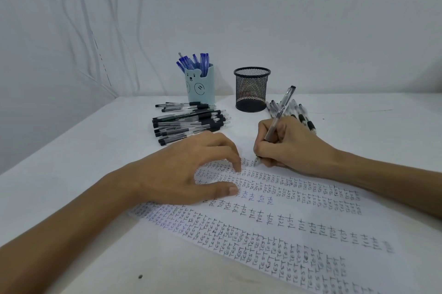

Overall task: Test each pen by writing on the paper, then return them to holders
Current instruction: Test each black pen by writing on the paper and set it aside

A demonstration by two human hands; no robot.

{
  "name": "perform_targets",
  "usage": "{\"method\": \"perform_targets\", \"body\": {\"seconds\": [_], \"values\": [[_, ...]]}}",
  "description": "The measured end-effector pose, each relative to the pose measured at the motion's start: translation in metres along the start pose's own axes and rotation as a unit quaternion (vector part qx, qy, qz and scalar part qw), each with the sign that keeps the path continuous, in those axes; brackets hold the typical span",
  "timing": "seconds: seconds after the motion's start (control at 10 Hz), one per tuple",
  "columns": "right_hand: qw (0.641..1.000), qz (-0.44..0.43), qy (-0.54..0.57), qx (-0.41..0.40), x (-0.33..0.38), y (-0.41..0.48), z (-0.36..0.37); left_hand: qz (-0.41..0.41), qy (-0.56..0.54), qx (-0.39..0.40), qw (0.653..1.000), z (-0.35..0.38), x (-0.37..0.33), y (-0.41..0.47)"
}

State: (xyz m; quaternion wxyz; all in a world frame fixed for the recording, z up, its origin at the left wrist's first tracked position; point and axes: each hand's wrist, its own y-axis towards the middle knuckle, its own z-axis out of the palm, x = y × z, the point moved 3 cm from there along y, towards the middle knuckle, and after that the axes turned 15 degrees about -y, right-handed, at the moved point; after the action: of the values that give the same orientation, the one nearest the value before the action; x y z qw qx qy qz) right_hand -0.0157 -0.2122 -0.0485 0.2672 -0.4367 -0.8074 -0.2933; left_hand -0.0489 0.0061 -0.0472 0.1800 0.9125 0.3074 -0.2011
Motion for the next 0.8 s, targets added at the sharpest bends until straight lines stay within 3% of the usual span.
{"method": "perform_targets", "body": {"seconds": [0.8], "values": [[0.998,0.005,-0.057,-0.015,0.0026,0.0015,-0.0002,-0.001,-0.008,0.002,1.0,0.0,-0.0017,-0.0003]]}}
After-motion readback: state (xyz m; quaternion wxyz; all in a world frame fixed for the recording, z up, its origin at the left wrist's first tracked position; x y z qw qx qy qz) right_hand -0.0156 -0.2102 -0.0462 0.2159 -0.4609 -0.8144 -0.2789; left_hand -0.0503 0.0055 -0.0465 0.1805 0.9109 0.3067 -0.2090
